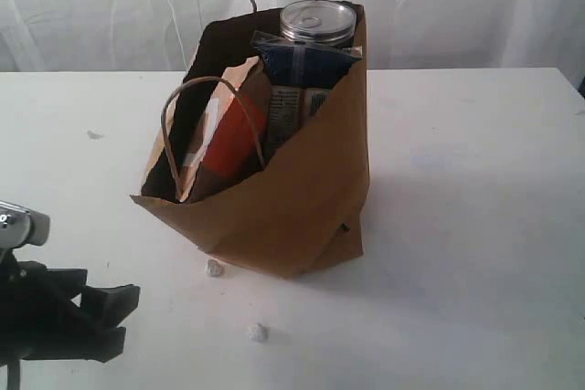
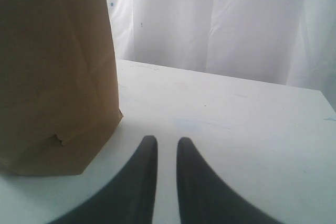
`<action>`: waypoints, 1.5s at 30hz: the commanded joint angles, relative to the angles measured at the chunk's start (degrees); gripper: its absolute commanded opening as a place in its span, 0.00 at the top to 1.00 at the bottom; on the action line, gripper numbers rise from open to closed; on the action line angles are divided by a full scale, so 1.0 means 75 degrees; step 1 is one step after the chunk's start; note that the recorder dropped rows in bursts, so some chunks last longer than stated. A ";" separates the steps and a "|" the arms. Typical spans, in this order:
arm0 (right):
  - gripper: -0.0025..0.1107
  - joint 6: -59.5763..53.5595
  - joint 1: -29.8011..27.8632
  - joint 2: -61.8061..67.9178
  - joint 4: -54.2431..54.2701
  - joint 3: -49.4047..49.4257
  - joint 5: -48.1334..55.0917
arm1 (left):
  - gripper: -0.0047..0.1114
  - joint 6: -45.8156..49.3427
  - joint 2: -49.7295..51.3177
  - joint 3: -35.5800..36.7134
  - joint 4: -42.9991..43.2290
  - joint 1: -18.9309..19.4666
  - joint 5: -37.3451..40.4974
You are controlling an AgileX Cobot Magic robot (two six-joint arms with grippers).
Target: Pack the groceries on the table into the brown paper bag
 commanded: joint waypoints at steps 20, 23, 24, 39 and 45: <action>0.86 0.0048 -0.0049 -0.0053 0.0001 0.0052 -0.0052 | 0.37 -0.1097 0.4257 -0.1688 0.1846 -0.0051 -0.1885; 0.86 0.0048 -0.0049 -0.0053 0.0001 0.0052 -0.0052 | 0.37 -0.1106 0.4465 -0.1909 0.1992 -0.0051 -0.1913; 0.86 0.0048 -0.0049 -0.0053 0.0001 0.0052 -0.0052 | 0.37 -0.1106 0.4508 -0.1951 0.1992 -0.0051 -0.1913; 0.86 0.0048 -0.0049 -0.0053 0.0001 0.0052 -0.0052 | 0.75 -0.1104 0.5411 -0.2464 0.2201 -0.0051 -0.2197; 0.86 0.0048 -0.0049 -0.0053 0.0001 0.0052 -0.0052 | 0.96 -0.1285 0.5238 -0.2222 0.2221 -0.0051 -0.1759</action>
